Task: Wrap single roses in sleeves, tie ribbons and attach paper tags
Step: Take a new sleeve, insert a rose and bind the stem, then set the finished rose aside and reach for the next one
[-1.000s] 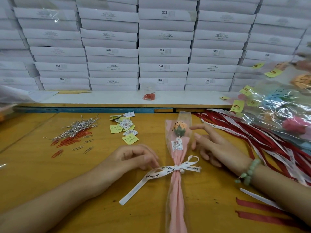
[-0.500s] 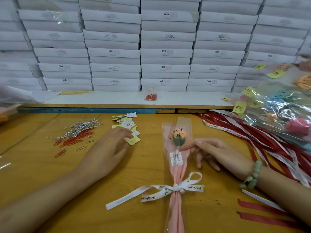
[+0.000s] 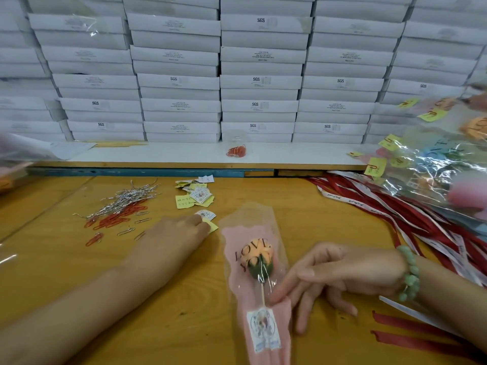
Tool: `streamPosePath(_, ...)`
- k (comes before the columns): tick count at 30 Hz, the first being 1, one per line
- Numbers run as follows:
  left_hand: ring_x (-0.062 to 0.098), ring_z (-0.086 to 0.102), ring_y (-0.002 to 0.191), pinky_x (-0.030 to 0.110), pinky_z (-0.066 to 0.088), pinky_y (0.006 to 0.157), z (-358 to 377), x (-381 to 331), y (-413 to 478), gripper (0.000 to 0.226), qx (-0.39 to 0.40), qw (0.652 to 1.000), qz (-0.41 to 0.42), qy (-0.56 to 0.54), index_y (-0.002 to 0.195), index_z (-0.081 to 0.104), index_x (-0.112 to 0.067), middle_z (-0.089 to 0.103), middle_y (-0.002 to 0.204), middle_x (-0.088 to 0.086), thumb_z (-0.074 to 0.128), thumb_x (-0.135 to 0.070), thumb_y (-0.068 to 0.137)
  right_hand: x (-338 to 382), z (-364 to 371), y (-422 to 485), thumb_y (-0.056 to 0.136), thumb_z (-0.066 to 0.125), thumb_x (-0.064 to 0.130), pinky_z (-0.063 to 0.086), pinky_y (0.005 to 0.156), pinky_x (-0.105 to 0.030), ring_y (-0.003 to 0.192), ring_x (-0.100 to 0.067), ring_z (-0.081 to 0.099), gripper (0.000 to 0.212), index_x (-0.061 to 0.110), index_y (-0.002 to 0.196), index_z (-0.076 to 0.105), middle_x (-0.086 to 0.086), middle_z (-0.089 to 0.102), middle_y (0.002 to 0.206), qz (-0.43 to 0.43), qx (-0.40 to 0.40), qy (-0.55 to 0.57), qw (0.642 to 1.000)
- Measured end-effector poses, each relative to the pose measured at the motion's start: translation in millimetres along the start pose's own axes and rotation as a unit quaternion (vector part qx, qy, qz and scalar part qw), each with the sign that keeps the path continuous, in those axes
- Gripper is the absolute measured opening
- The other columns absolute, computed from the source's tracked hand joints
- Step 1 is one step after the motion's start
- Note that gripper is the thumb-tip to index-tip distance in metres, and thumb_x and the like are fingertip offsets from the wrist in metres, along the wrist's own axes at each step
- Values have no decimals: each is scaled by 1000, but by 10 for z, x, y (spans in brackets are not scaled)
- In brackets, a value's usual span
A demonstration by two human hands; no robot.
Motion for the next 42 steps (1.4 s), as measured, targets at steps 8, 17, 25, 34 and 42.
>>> streamPosePath(8, 14, 57, 90, 32, 52, 69, -59, -3, -11, 25, -36, 999, -14, 0, 118, 52, -27, 56, 106, -7, 48, -13, 98, -9, 251, 37, 96, 50, 34, 55, 60, -16, 117, -16, 55, 64, -3, 145, 31, -29, 39, 142, 51, 129, 77, 987)
streamPosePath(17, 24, 65, 68, 33, 51, 40, -201, -10, -44, 39, -171, 970, -39, -168, 111, 71, -12, 60, 98, 9, 75, 7, 77, -57, 197, 35, 98, 49, 34, 54, 55, -17, 79, -6, 69, 55, 6, 144, 38, -9, 65, 112, 27, 98, 95, 990)
streamPosePath(25, 18, 60, 65, 39, 52, 46, -239, -35, -78, 20, -213, 954, 2, -213, 101, 63, -13, 60, 94, -1, 68, -2, 86, -50, -175, 107, 88, 62, 42, 25, 29, -9, 30, 2, 34, 37, 5, 87, 60, 1, 52, 52, -66, -190, 159, 967)
streamPosePath(34, 17, 64, 71, 37, 55, 50, -235, -35, -104, 16, -205, 951, 55, -223, 90, 68, -9, 66, 98, 1, 69, 5, 83, 43, -554, 414, 99, 41, 24, 17, 28, -11, 27, -4, 26, 34, 9, 70, 50, 2, 44, 44, -56, -519, 156, 838)
streamPosePath(42, 19, 68, 91, 37, 59, 62, -229, -62, -93, 20, -214, 946, 78, -232, 104, 69, -5, 66, 111, 3, 53, -10, 93, 182, -586, 675, 94, 53, 23, 37, 45, -11, 54, -5, 44, 18, 13, 82, 61, 4, 52, 66, -131, -673, -51, 726)
Point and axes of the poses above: each hand's wrist, its own y-axis towards the middle knuckle, its own z-axis out of the palm, x = y × z, the point moved 4 cm from there along y, towards the middle knuckle
